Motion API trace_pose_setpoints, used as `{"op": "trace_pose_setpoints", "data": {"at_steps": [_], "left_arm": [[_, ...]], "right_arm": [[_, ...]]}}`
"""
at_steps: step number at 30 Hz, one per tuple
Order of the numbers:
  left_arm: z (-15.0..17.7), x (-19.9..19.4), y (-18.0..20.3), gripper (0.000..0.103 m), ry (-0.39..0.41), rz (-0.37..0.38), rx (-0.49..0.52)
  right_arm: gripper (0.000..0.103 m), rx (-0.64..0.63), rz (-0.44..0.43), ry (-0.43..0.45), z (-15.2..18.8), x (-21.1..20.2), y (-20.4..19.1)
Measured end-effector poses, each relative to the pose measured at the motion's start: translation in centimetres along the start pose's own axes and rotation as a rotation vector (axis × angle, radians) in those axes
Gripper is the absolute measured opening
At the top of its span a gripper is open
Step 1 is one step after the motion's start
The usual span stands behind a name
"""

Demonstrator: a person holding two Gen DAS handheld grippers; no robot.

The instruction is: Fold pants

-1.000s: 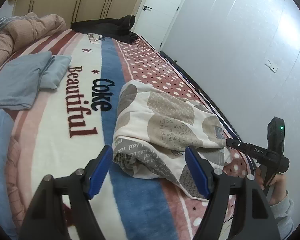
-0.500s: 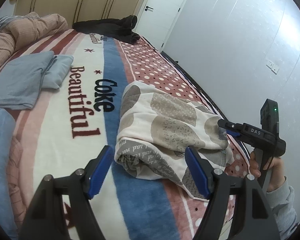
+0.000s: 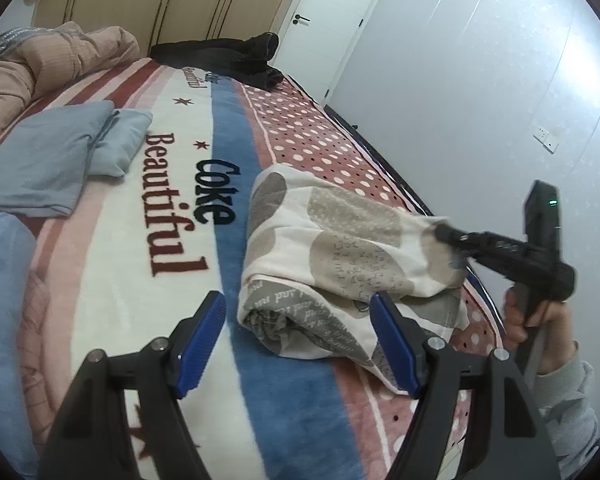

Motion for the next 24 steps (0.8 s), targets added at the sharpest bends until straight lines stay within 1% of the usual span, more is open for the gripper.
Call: {"op": "trace_pose_setpoints", "data": {"at_steps": [1, 3, 4, 5, 6, 7, 9, 10, 12, 13, 14, 16, 17, 19, 21, 22, 24], "left_arm": [[0.0, -0.1, -0.2, 0.071, 0.004, -0.001, -0.004], [0.0, -0.2, -0.6, 0.071, 0.008, 0.001, -0.018], [0.0, -0.3, -0.7, 0.071, 0.009, 0.006, -0.026], [0.0, -0.3, -0.7, 0.071, 0.009, 0.009, -0.027], [0.0, -0.4, -0.7, 0.071, 0.009, 0.01, -0.025], [0.0, -0.4, -0.6, 0.071, 0.008, 0.01, -0.021], [0.0, -0.5, -0.3, 0.071, 0.007, 0.011, -0.009], [0.0, -0.4, -0.2, 0.071, 0.004, 0.012, 0.0], [0.1, -0.3, 0.2, 0.071, 0.0, 0.005, 0.025], [0.2, -0.1, 0.4, 0.071, -0.003, -0.001, 0.037], [0.2, 0.0, 0.5, 0.071, -0.006, -0.001, 0.04], [0.3, 0.1, 0.7, 0.071, -0.011, 0.008, 0.038], [0.3, 0.1, 0.8, 0.071, -0.011, 0.011, 0.04], [0.3, 0.1, 0.9, 0.071, -0.011, 0.007, 0.047], [0.3, 0.1, 0.8, 0.071, -0.008, 0.002, 0.044], [0.2, 0.0, 0.7, 0.071, -0.006, 0.004, 0.039], [0.2, 0.1, 0.5, 0.071, -0.006, 0.001, 0.035]], "right_arm": [[0.006, -0.018, 0.007, 0.012, -0.1, -0.8, -0.5], [0.01, -0.058, 0.03, 0.013, 0.3, -1.6, -1.2], [0.014, -0.06, 0.037, -0.002, 0.6, -1.8, -1.3], [0.031, -0.05, 0.055, -0.021, 1.0, -1.8, -1.2], [0.036, -0.043, 0.065, -0.025, 1.3, -2.0, -1.0], [0.038, -0.042, 0.076, -0.012, 1.6, -2.3, -0.9], [0.038, -0.05, 0.074, -0.005, 2.4, -2.7, -0.8], [0.038, -0.033, 0.052, -0.019, 2.9, -2.7, -0.7], [0.038, 0.02, -0.027, -0.062, 4.3, -2.4, -0.3], [0.038, 0.027, -0.045, -0.074, 4.8, -2.3, -0.3], [0.038, 0.018, -0.036, -0.078, 5.3, -2.1, -0.4], [0.038, -0.033, 0.042, -0.061, 5.9, -1.8, -0.5], [0.038, -0.043, 0.05, -0.049, 6.0, -1.7, -0.5], [0.037, -0.039, 0.003, -0.006, 5.8, -1.9, -0.7], [0.038, -0.038, 0.008, 0.033, 5.0, -2.0, -0.6], [0.038, -0.043, 0.004, 0.039, 4.7, -1.8, -0.6], [0.032, -0.035, -0.038, 0.025, 4.0, -1.3, -0.6]]}}
Point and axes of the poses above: each gripper's, at about its wrist camera, not at the fingertips, and x roughly the way its jaws point, y to its right, z to its underside, the point moved 3 cm from there along x, roughly the way its jaws point, and after that the axes turned 2 degrees about x, right-handed, at the moved point
